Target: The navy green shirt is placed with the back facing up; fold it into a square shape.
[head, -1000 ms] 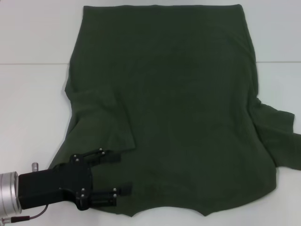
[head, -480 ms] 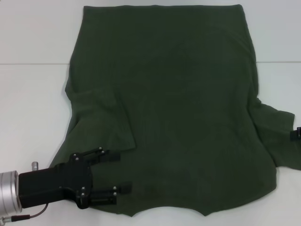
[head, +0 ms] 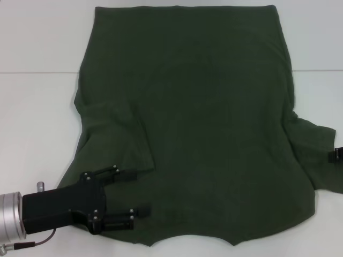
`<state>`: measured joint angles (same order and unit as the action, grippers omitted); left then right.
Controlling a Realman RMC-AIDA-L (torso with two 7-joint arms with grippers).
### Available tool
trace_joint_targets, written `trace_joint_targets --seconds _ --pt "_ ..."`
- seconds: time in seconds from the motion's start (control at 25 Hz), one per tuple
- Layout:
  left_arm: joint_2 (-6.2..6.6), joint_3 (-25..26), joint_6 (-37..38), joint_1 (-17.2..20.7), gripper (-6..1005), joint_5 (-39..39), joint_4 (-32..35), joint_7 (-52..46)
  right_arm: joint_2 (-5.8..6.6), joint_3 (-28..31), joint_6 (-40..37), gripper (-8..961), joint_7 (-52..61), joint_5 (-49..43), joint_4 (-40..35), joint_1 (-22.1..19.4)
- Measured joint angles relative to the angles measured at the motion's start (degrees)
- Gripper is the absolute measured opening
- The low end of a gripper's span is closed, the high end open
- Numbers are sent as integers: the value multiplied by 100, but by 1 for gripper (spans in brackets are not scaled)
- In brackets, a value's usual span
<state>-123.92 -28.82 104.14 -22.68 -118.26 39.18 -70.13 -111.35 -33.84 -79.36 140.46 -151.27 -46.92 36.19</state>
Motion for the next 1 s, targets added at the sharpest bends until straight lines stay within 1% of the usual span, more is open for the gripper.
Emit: trace_joint_targets --seconds 0.32,0.68,1.0 --pt "0 -1 -28 -17 883 12 -25 -5 -43 -84 233 889 -90 16 111 110" --pt "0 -1 -38 -33 883 14 -59 -10 -34 -130 451 885 -123 0 381 191" --pt "0 0 -43 -52 883 14 -68 -10 -63 -416 590 881 -120 0 385 202"
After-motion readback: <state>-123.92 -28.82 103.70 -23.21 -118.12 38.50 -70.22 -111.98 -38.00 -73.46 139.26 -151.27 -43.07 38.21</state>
